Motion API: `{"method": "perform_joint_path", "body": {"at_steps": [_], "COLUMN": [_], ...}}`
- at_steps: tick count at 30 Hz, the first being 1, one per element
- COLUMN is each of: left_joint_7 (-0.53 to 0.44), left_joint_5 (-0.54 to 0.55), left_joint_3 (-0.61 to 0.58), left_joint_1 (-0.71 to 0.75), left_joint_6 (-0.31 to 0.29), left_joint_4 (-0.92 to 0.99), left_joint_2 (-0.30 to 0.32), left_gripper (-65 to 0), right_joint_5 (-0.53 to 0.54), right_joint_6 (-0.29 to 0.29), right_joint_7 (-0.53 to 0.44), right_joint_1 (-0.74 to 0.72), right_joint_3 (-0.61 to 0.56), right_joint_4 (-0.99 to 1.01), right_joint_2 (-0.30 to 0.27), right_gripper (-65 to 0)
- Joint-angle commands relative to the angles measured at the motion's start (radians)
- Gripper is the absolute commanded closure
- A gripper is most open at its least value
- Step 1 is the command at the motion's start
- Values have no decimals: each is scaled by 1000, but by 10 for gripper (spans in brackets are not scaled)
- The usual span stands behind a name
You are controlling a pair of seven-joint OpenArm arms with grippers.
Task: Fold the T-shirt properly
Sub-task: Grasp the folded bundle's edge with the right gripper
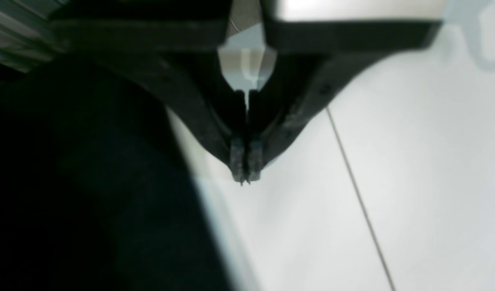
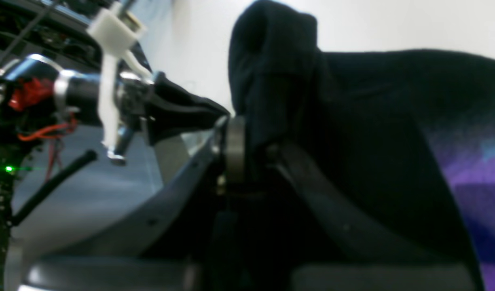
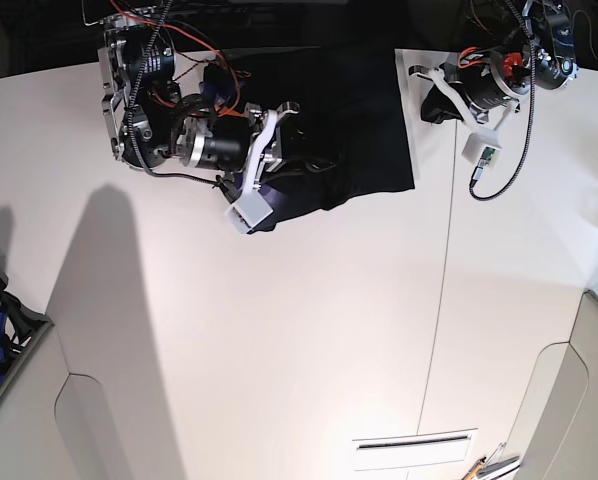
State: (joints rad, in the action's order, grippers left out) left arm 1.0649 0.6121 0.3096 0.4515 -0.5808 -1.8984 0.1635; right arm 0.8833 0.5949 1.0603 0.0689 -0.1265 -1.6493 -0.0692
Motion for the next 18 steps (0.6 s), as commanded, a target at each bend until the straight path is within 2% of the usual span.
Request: {"method": "perform_joint_path", "body": {"at_steps": [1, 12, 18], "left_joint_7": [-13, -13, -13], "left_joint_5": [17, 17, 17], "left_joint_3": [4, 3, 3], "left_joint_1": [0, 0, 0], "left_joint_6": [-10, -10, -10], "left_joint_4": [-13, -13, -12], "left_joint_2": [6, 5, 5], "left_gripper": [0, 0, 0], "right_joint_5": [42, 82, 31], "right_joint_6": [3, 3, 3], "right_joint_7": [-21, -19, -13], "right_joint_1": [-13, -57, -87], "right_joint_3": [-8, -16, -35], "right_joint_4": [-17, -17, -16], "right_joint_2": [6, 86, 118], "right_gripper": [0, 0, 0]}}
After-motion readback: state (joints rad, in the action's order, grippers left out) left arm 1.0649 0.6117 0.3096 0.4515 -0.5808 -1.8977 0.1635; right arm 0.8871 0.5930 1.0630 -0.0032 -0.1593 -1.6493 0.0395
